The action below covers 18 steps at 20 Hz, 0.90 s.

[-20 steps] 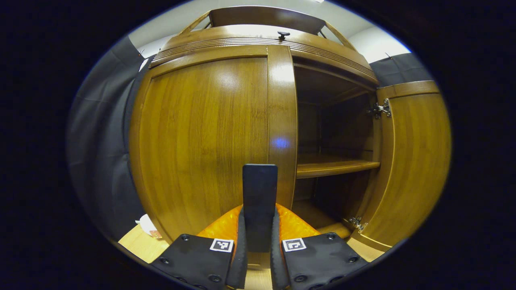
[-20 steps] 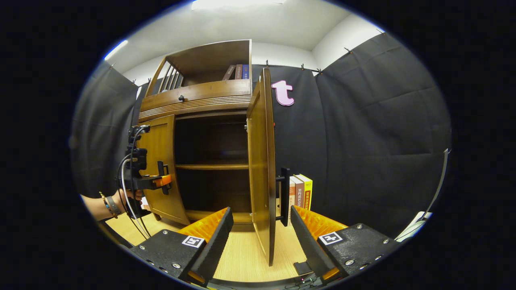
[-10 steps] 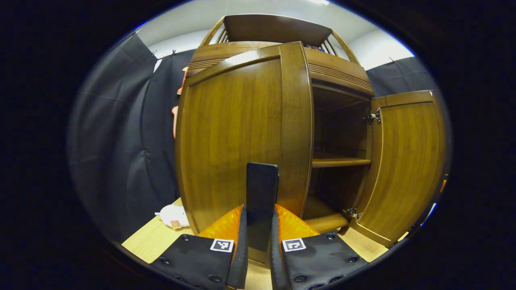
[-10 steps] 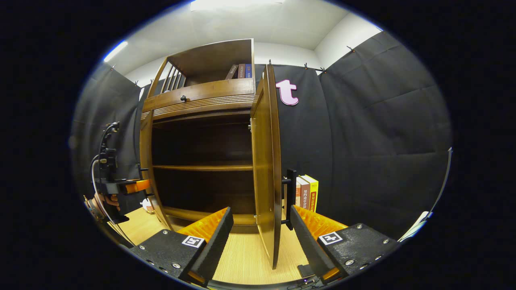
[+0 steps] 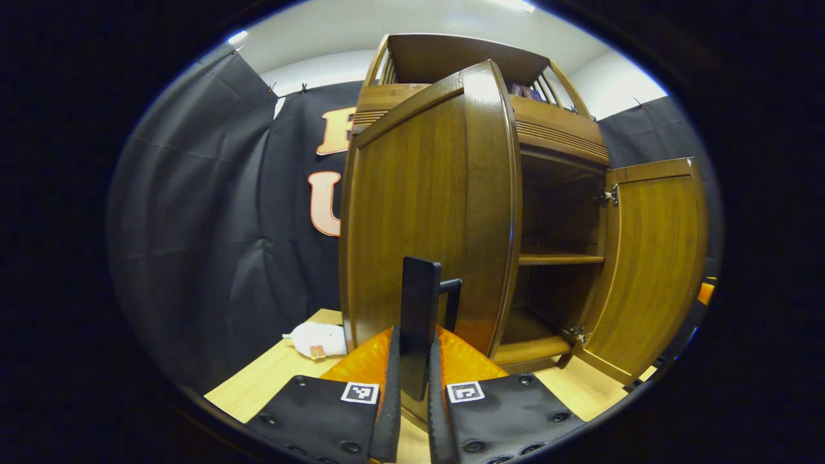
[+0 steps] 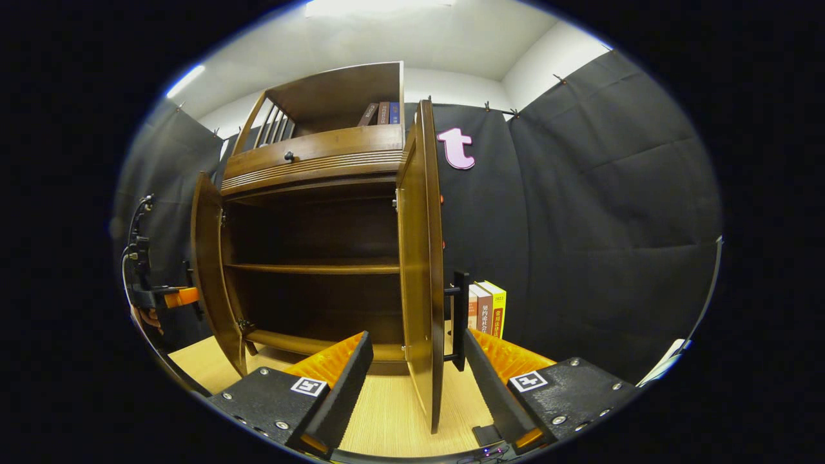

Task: Open the right door of the double-door shoe cabinet with the right hand, and open the left door with the left hand.

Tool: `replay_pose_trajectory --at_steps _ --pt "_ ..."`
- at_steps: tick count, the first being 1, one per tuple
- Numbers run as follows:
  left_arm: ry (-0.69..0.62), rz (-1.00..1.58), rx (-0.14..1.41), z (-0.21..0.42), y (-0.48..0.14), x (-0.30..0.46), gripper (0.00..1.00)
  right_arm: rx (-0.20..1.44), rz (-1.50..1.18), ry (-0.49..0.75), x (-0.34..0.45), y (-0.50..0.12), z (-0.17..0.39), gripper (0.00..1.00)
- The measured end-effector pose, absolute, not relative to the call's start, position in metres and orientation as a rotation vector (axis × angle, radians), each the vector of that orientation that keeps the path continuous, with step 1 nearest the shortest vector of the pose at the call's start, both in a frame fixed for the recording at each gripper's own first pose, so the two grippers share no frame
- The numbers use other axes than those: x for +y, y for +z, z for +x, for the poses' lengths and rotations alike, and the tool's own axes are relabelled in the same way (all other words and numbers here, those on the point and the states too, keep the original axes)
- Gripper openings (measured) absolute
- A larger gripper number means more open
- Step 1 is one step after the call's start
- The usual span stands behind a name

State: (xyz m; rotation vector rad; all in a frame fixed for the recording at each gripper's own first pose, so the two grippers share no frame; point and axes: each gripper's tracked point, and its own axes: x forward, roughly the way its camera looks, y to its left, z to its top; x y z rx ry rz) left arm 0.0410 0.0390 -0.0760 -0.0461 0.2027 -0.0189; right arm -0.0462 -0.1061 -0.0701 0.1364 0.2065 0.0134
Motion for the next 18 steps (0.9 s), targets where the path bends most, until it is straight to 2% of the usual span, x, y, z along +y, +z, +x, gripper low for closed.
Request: replay_pose_trajectory --at_steps 6,7,12,16,17,18 --pt "0.032 -0.030 0.199 0.025 -0.071 0.095 0.19 0.213 0.145 0.019 -0.101 -0.074 -0.042 0.88" --pt "0.030 -0.022 0.192 0.024 -0.069 0.102 0.14 0.213 0.146 0.019 -0.100 -0.074 -0.042 0.88" --pt "-0.078 -0.048 0.192 0.025 -0.068 0.128 0.14 0.214 0.149 0.011 -0.099 -0.074 -0.038 0.88" --pt "-0.072 -0.087 0.197 0.026 -0.068 0.174 0.14 0.211 0.135 0.000 -0.098 -0.070 -0.037 0.88" --pt "-0.101 -0.087 0.195 0.029 -0.067 0.181 0.10 0.210 0.139 -0.001 -0.097 -0.069 -0.037 0.88" --pt "-0.131 -0.087 0.203 0.027 -0.069 0.185 0.00 0.215 0.142 0.000 -0.096 -0.070 -0.037 0.88"
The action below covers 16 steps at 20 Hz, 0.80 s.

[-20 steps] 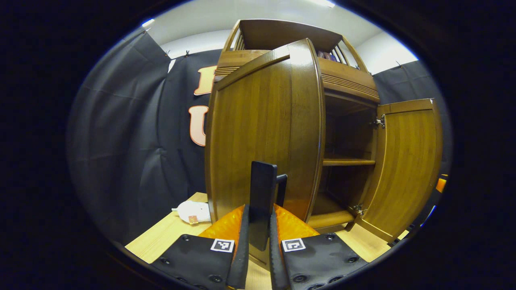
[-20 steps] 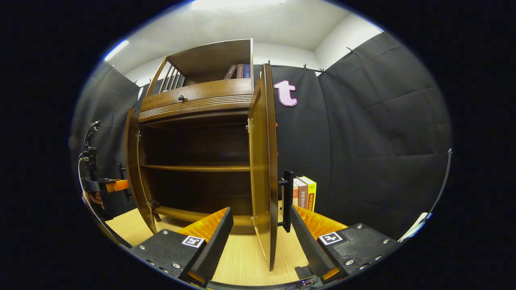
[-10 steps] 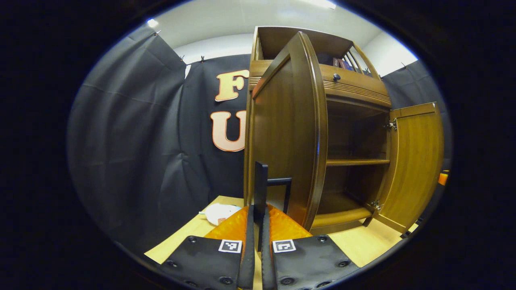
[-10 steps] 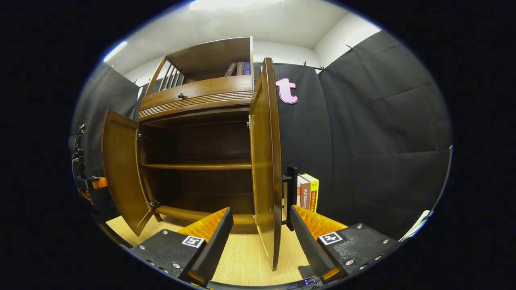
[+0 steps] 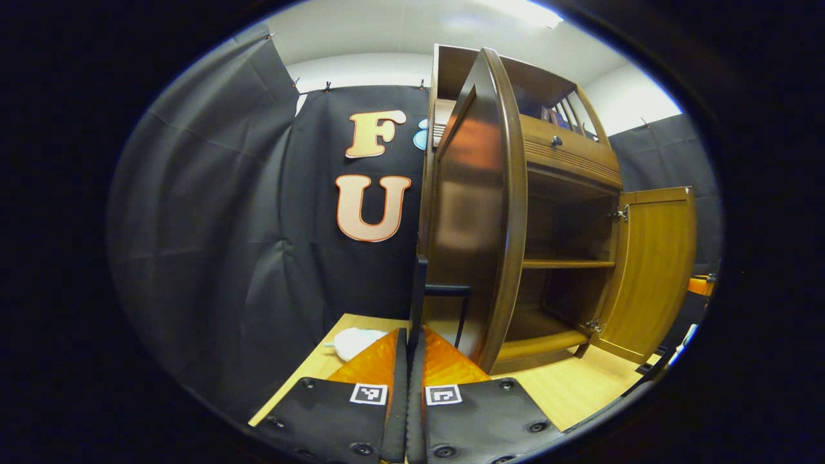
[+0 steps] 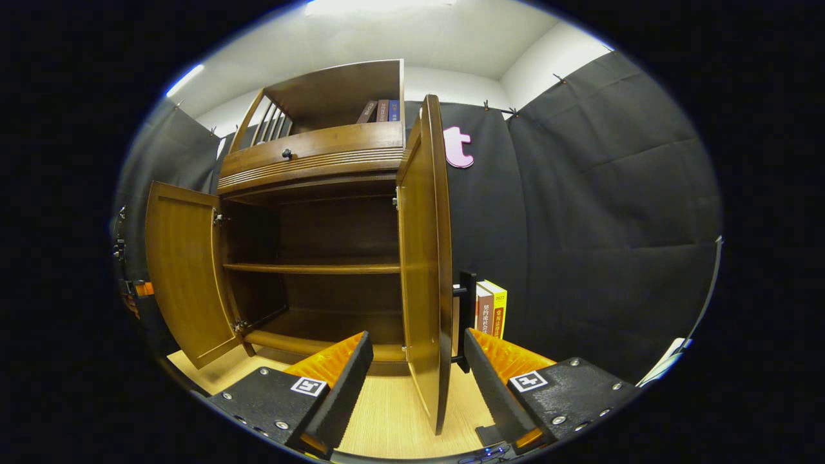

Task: Open the right door of the double-door shoe cabinet with the right hand, and open the left door with the left hand.

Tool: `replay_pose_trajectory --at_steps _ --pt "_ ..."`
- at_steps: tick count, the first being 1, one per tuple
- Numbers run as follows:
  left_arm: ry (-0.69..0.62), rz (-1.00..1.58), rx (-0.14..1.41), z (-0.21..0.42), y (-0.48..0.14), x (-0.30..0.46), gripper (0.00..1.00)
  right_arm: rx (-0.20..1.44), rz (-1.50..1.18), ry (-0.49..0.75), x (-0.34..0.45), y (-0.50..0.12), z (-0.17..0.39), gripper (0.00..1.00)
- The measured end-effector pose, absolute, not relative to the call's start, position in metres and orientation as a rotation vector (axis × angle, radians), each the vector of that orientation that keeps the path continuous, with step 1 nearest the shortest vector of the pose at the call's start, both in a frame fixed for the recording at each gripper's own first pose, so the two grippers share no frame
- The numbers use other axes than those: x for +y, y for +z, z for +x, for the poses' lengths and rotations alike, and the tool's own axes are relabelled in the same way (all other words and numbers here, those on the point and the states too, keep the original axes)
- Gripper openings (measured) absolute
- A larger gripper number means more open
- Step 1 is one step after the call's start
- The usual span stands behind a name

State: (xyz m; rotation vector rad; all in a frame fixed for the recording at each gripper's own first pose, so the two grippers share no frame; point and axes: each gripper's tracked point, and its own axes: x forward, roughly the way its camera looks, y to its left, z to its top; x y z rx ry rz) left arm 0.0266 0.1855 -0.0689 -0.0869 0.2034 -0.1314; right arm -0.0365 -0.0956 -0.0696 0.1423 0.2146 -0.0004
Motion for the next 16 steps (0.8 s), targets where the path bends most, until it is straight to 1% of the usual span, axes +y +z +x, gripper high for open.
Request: replay_pose_trajectory --at_steps 1,2,3,4,5,6,8,10,11,13,14,15,16 --pt "-0.152 -0.077 0.207 0.029 -0.069 0.188 0.00 0.224 0.139 0.000 -0.094 -0.072 -0.037 0.88" --pt "-0.169 -0.072 0.206 0.032 -0.070 0.194 0.08 0.227 0.132 -0.002 -0.092 -0.072 -0.036 0.88" --pt "-0.187 -0.087 0.203 0.035 -0.071 0.200 0.08 0.226 0.127 -0.003 -0.091 -0.071 -0.035 0.88" --pt "-0.202 -0.108 0.198 0.037 -0.071 0.205 0.00 0.225 0.127 0.000 -0.089 -0.069 -0.035 0.88" --pt "-0.220 -0.115 0.199 0.037 -0.070 0.209 0.01 0.225 0.127 0.003 -0.087 -0.068 -0.034 0.88" --pt "-0.237 -0.104 0.203 0.036 -0.072 0.211 0.08 0.226 0.127 0.003 -0.085 -0.067 -0.033 0.88" --pt "-0.273 -0.084 0.205 0.037 -0.074 0.213 0.08 0.229 0.143 0.003 -0.084 -0.066 -0.031 0.88" --pt "-0.313 -0.113 0.232 0.034 -0.079 0.215 0.14 0.228 0.155 0.005 -0.081 -0.062 -0.029 0.88" --pt "-0.323 -0.130 0.242 0.028 -0.082 0.217 0.14 0.228 0.151 0.000 -0.083 -0.060 -0.029 0.94" --pt "-0.304 -0.143 0.248 0.010 -0.083 0.223 0.13 0.226 0.142 -0.003 -0.084 -0.057 -0.028 0.94" --pt "-0.268 -0.121 0.251 0.001 -0.084 0.229 0.14 0.225 0.135 -0.003 -0.084 -0.057 -0.027 0.94" --pt "-0.236 -0.098 0.252 -0.011 -0.083 0.232 0.14 0.225 0.126 -0.004 -0.084 -0.057 -0.026 0.88" --pt "-0.215 -0.081 0.253 -0.023 -0.079 0.231 0.12 0.227 0.117 -0.004 -0.085 -0.059 -0.024 0.94"
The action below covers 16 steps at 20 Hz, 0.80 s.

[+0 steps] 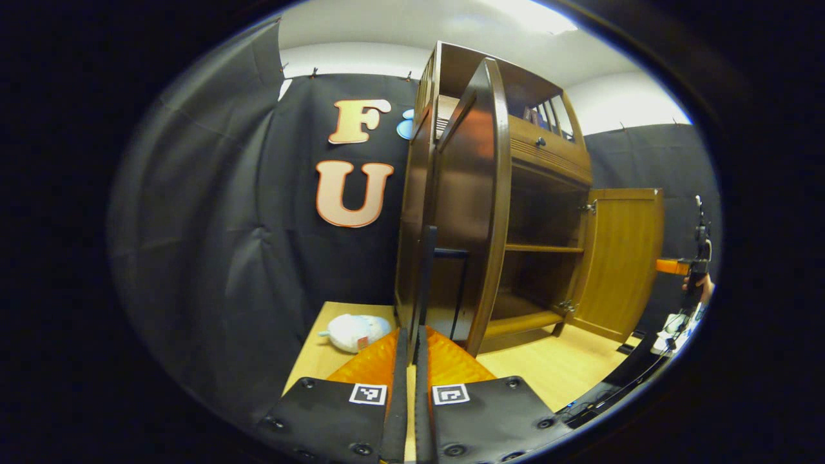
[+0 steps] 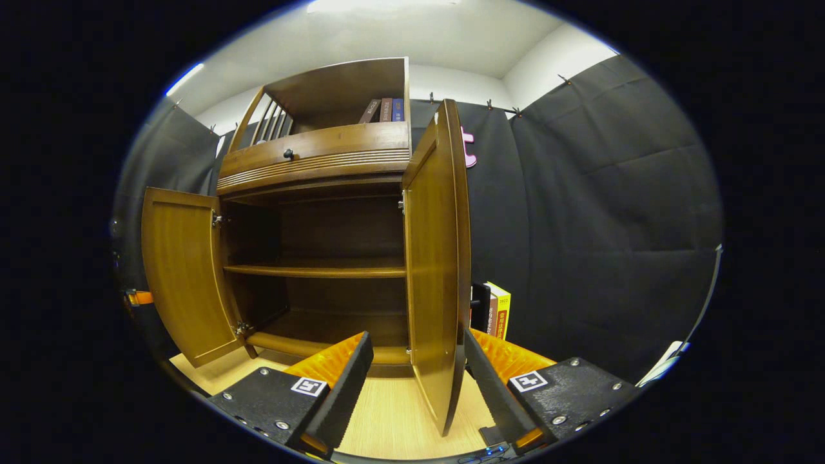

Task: Open the right door of the double-door shoe cabinet with the right hand, and open the left door with the left hand.

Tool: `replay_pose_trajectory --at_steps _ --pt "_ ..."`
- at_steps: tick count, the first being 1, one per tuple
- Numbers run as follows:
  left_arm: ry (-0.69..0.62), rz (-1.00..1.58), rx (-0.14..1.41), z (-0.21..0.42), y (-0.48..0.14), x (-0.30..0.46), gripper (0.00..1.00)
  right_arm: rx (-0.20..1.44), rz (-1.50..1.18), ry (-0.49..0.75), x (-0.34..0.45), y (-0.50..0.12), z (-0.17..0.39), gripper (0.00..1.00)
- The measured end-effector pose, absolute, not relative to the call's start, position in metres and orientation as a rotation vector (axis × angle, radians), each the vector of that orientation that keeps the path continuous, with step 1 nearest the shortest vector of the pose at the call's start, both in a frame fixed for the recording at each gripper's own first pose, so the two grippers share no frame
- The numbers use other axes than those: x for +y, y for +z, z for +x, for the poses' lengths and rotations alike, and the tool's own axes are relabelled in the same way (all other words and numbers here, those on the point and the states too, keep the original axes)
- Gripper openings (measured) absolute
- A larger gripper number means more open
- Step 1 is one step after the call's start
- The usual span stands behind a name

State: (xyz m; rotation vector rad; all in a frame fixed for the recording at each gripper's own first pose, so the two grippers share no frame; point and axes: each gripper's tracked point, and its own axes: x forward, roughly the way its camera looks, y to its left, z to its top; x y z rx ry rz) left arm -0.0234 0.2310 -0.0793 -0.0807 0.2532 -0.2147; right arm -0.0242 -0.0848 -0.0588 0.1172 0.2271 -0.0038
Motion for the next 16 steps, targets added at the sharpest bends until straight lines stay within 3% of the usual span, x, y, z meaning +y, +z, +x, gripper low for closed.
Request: replay_pose_trajectory --at_steps 1,6,9,10,11,13,14,15,16 --pt "-0.207 -0.068 0.250 -0.032 -0.077 0.223 0.07 0.228 0.113 -0.003 -0.085 -0.060 -0.023 0.94" --pt "-0.174 -0.099 0.195 -0.042 -0.040 0.158 0.07 0.214 0.115 0.001 -0.086 -0.059 -0.023 0.88" --pt "-0.066 -0.127 0.152 -0.024 -0.025 0.128 0.07 0.212 0.121 0.000 -0.088 -0.065 -0.024 0.88" --pt "-0.027 -0.132 0.123 -0.020 -0.021 0.116 0.16 0.213 0.126 0.002 -0.088 -0.067 -0.025 0.88" --pt "-0.001 -0.138 0.095 -0.016 -0.017 0.107 0.07 0.214 0.126 -0.001 -0.089 -0.069 -0.028 0.88" --pt "0.026 -0.165 0.060 -0.008 -0.016 0.090 0.08 0.213 0.123 -0.007 -0.093 -0.074 -0.033 0.88" --pt "0.027 -0.173 0.057 -0.007 -0.017 0.081 0.02 0.216 0.125 -0.008 -0.094 -0.076 -0.036 0.88" --pt "0.039 -0.163 0.055 -0.005 -0.019 0.076 0.15 0.220 0.130 -0.007 -0.094 -0.079 -0.038 0.88" --pt "0.052 -0.145 0.056 -0.002 -0.021 0.074 0.16 0.220 0.134 -0.006 -0.094 -0.080 -0.040 0.88"
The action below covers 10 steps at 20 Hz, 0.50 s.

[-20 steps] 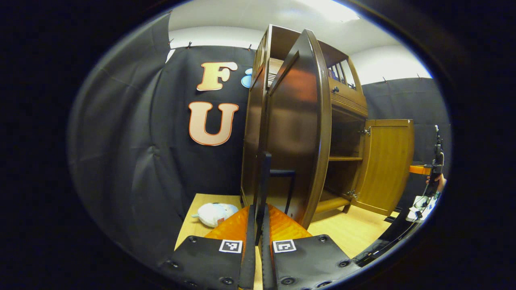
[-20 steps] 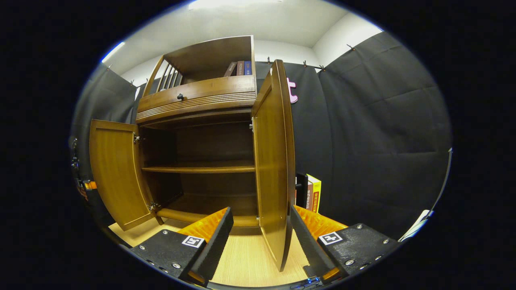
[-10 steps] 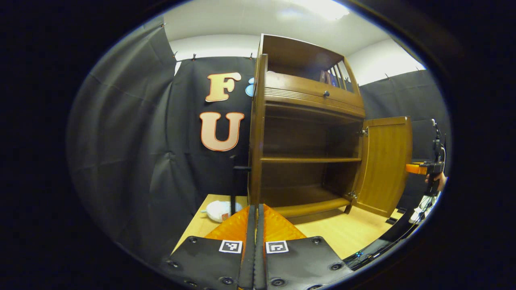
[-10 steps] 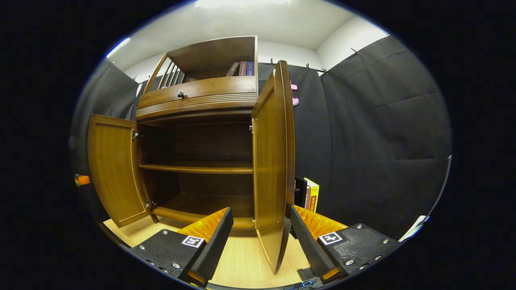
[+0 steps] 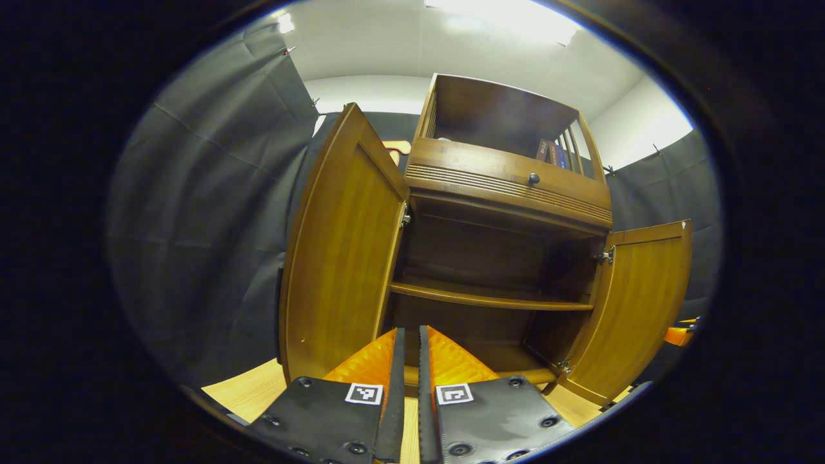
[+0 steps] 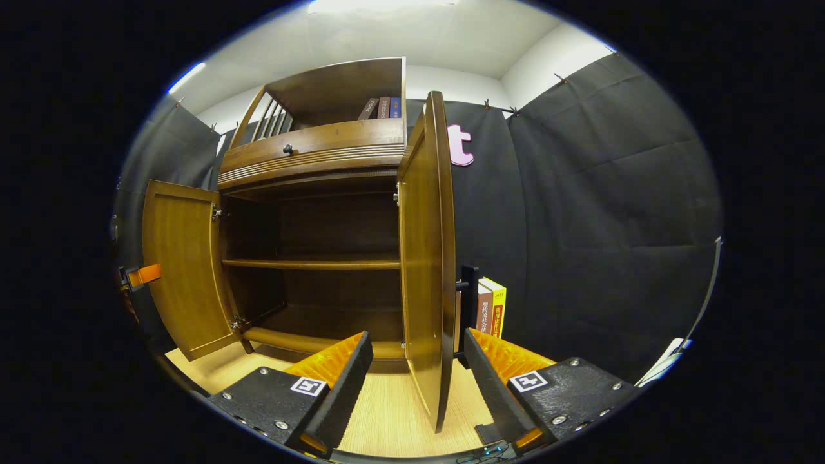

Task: Open the right door of the double-door shoe cabinet with the right hand, and open the left door with the left hand.

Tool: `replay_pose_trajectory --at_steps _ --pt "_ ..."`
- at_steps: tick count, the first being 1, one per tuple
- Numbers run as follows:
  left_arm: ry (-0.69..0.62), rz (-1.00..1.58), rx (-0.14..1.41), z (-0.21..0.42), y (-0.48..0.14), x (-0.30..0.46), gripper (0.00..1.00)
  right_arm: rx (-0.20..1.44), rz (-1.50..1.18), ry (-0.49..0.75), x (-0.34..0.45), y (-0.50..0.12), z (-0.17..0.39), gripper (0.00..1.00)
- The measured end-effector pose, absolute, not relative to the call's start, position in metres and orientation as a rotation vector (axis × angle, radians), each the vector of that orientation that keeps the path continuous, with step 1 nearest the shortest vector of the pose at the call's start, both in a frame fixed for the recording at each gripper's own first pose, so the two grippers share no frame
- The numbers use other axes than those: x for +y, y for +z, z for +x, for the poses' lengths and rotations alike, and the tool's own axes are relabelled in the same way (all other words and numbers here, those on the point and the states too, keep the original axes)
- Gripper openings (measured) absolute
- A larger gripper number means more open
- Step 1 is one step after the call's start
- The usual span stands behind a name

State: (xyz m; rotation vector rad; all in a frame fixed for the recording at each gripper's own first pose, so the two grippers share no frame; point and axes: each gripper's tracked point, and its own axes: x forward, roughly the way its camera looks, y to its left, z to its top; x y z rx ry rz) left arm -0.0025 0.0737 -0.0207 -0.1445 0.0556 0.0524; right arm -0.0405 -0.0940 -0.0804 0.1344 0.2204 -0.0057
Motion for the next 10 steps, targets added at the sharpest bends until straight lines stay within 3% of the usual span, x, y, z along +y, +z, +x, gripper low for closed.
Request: replay_pose_trajectory --at_steps 1,6,7,10 --pt "0.059 -0.122 0.057 -0.001 -0.021 0.070 0.20 0.218 0.137 -0.007 -0.095 -0.081 -0.042 0.88" --pt "0.048 -0.027 0.070 -0.004 -0.025 0.053 0.65 0.226 0.137 -0.012 -0.100 -0.086 -0.045 0.88" --pt "0.054 -0.024 0.071 -0.008 -0.025 0.053 0.69 0.225 0.139 -0.011 -0.100 -0.085 -0.043 0.88" --pt "0.132 -0.017 0.065 -0.017 -0.026 0.065 0.98 0.224 0.135 -0.005 -0.099 -0.085 -0.044 0.88"
